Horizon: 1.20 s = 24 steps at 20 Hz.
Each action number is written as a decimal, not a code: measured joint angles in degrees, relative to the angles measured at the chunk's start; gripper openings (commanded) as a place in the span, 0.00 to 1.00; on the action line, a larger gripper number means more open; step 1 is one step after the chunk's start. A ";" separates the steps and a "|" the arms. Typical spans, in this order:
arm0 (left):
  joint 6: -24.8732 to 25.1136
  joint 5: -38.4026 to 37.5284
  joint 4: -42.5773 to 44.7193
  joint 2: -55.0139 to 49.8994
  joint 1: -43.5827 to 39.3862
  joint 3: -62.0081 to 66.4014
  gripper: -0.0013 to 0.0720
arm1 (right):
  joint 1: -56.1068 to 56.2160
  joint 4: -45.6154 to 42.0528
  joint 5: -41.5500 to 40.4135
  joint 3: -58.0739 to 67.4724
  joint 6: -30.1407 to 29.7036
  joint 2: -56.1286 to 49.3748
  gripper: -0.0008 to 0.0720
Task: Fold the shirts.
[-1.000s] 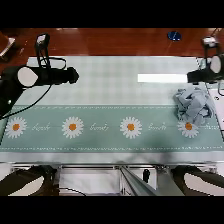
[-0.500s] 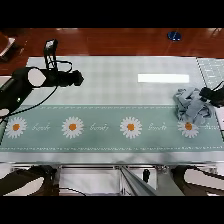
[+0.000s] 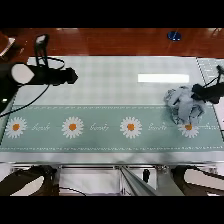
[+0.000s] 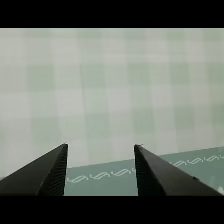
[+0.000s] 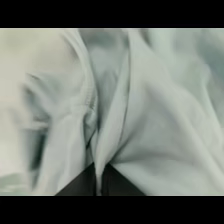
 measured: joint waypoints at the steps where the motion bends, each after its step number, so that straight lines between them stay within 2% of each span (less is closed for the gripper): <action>1: -0.02 -1.79 0.28 2.95 0.31 -1.20 0.71 | 0.04 2.82 -0.22 1.38 -1.05 2.56 0.04; 4: 0.00 -4.83 -0.09 14.32 -1.14 -8.74 0.71 | 0.42 10.05 -0.55 6.64 -3.52 11.37 0.04; 9: -1.44 -4.81 -0.28 27.17 -3.52 -18.49 0.71 | 6.21 13.94 0.24 19.56 -4.87 20.44 0.04; 17: -3.76 -4.66 -1.40 30.82 -4.15 -21.09 0.71 | 18.05 15.06 2.60 41.18 -3.87 22.93 0.04; 21: -4.00 -2.93 -1.68 30.99 -4.20 -21.24 0.71 | 25.70 15.10 7.45 43.41 -3.52 22.49 0.04; 24: -4.07 0.83 -0.79 31.04 -4.20 -21.24 0.71 | 33.66 15.08 9.35 38.73 -3.19 21.55 0.04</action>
